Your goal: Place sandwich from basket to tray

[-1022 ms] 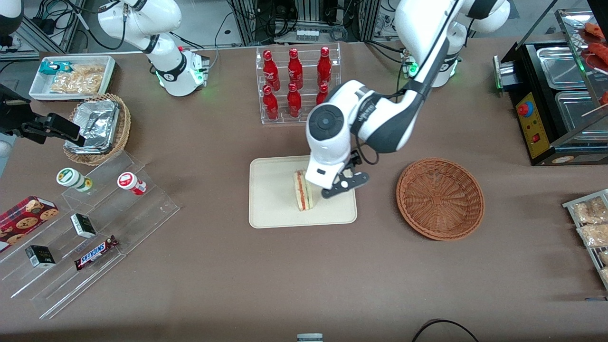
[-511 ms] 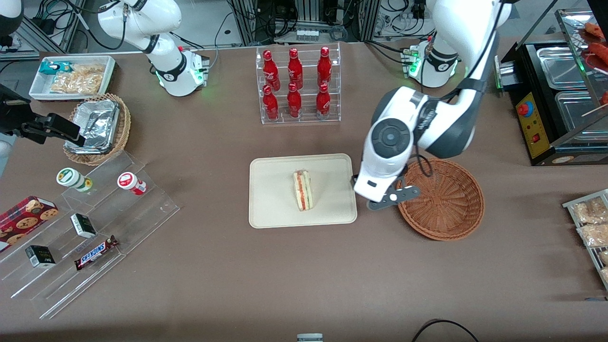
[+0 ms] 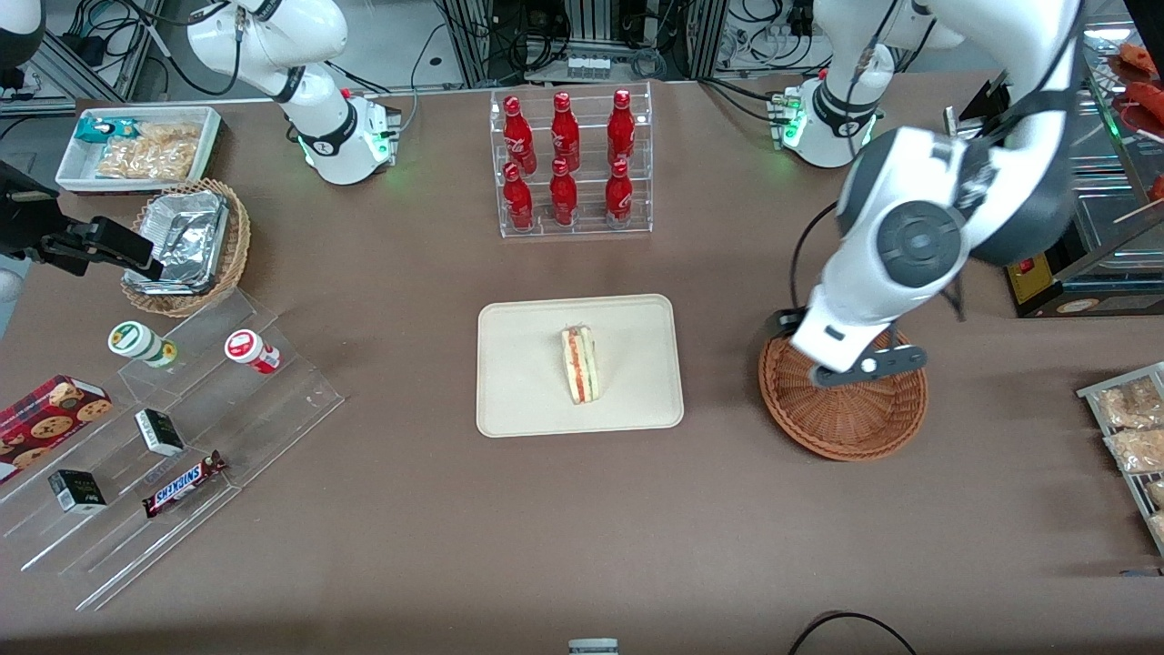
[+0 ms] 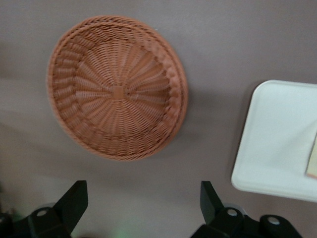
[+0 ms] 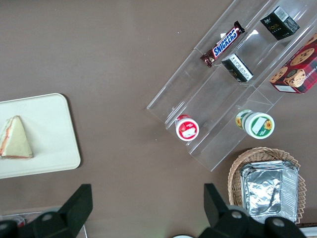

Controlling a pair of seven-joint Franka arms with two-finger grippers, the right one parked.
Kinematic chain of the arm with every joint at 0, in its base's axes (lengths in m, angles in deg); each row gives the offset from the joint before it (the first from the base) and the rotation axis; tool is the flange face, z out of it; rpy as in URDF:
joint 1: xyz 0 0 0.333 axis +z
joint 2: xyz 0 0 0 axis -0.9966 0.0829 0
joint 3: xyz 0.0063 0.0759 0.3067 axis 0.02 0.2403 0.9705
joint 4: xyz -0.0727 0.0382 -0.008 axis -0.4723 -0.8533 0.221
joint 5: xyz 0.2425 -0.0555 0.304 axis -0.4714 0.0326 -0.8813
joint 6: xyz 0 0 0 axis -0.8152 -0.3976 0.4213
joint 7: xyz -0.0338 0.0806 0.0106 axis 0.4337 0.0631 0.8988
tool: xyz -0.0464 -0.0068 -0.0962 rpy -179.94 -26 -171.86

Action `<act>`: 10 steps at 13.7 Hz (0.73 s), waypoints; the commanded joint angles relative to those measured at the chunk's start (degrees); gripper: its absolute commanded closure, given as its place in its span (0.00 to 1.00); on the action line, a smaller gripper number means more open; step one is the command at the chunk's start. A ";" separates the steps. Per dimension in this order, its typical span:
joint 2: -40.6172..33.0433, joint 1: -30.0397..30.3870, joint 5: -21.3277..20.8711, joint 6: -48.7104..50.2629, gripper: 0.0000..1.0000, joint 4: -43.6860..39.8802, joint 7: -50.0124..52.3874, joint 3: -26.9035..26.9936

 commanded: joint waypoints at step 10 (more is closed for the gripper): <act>-13.38 21.45 0.03 9.67 0.00 1.82 -26.51 -6.33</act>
